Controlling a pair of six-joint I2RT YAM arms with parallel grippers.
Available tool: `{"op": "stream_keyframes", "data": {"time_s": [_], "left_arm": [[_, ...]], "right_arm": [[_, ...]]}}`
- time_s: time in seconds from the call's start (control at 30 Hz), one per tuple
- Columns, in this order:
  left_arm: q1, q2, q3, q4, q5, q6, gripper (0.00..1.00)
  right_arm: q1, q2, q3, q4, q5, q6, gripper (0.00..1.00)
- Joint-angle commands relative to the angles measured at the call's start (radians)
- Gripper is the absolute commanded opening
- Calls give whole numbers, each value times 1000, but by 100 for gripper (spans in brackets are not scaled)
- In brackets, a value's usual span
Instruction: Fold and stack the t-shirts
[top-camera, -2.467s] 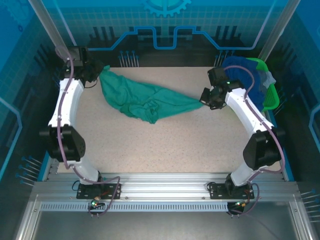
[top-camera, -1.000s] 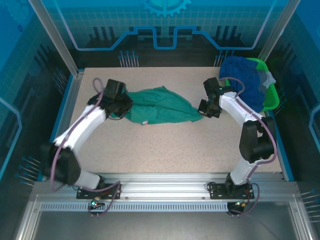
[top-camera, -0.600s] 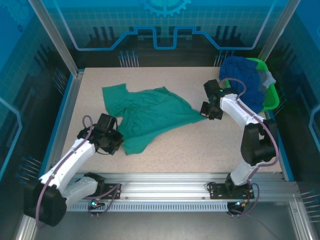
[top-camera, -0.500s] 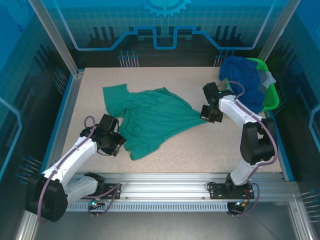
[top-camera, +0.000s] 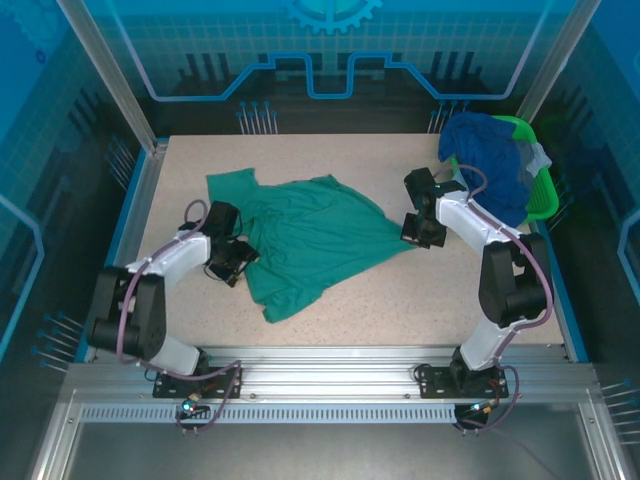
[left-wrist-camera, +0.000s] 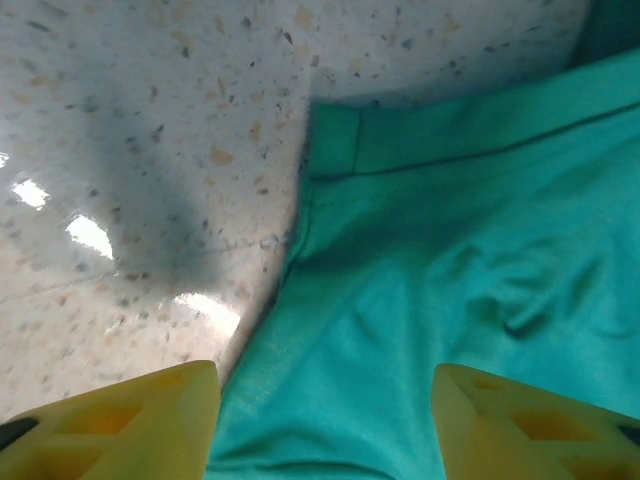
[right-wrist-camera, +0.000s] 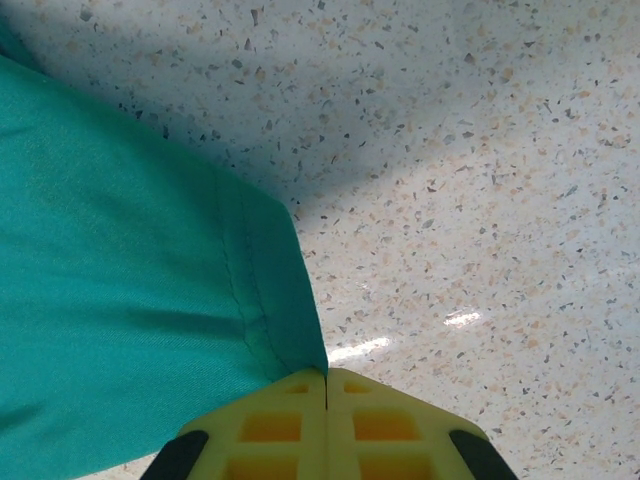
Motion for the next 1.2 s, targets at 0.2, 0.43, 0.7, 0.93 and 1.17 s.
{"op": "stream_keyframes", "data": {"time_s": [0.2,0.43,0.7,0.93,1.17], "left_arm": [[-22,167,93,39,-19,159,6],[-25,-28,126,-4,-147,186,0],[-43,-351,214,-150,-272,118,0],[-18,-427,245,-228,-336,116,0],[8,-333,325,-173,-282,123,0]], "right_arm": [[12,-41,13,-18,-9,-20,0],[11,-77,39,-18,-5,-46,0],[19,-199,34,-16,-18,-78,0],[56,-336,-15,-33,26,-79,0],[77,-332,-32,-24,73,-39,0]]}}
